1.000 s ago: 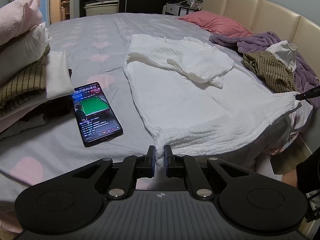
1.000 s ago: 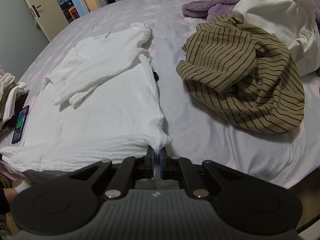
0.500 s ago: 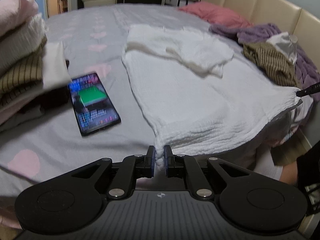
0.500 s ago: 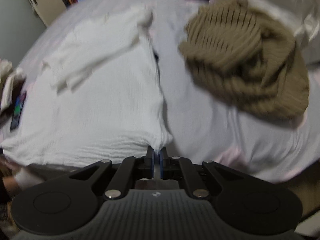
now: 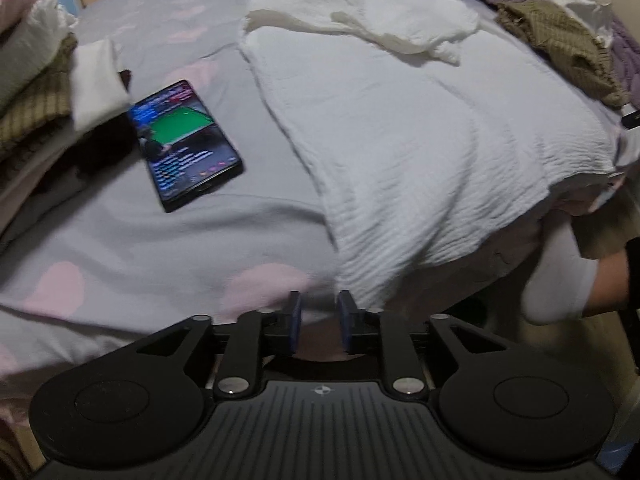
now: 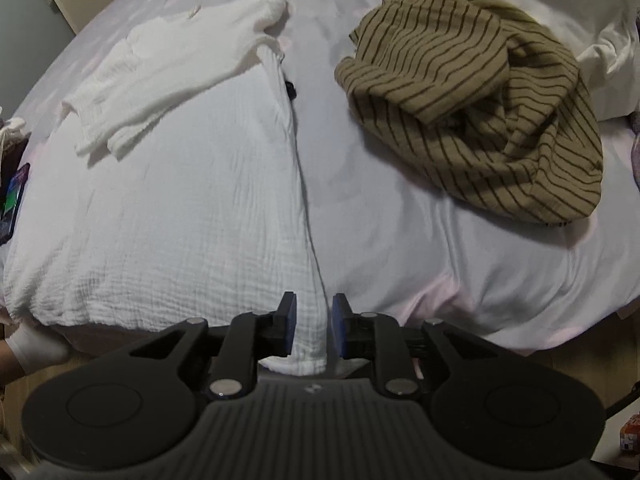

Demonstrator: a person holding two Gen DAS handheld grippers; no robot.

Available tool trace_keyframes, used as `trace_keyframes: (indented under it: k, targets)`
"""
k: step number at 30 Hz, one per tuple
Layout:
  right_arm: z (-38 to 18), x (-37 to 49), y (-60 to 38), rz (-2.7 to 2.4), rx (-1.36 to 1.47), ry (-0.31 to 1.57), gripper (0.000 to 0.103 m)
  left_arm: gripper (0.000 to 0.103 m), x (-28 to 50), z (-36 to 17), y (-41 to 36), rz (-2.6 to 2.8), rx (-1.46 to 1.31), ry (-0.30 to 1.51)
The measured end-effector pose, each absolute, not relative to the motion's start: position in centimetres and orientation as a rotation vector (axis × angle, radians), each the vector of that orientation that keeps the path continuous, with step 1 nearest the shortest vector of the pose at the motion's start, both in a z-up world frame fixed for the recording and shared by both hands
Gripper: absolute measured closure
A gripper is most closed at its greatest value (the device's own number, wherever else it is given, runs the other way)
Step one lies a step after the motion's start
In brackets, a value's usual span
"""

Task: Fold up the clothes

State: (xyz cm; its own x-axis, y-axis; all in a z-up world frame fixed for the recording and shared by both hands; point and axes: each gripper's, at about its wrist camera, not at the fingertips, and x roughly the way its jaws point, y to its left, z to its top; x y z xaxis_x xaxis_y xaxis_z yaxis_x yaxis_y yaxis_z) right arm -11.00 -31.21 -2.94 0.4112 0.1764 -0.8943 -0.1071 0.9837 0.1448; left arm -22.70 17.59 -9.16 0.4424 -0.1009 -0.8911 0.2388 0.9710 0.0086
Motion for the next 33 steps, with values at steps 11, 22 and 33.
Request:
trace_keyframes:
  k: [11, 22, 33]
  targets:
    - [-0.8, -10.8, -31.8, 0.136, 0.119, 1.053, 0.08, 0.069, -22.2, -5.4, 5.4, -0.462, 0.346, 0.797]
    - [4.8, -14.5, -36.2, 0.119, 0.324, 0.847, 0.078, 0.057, -22.0, -10.8, -15.7, -0.691, 0.535, 0.547]
    - [7.0, -14.9, -39.4, 0.151, 0.449, 0.707, 0.072, 0.054, -22.2, -17.9, -27.5, -0.689, 0.759, 0.438]
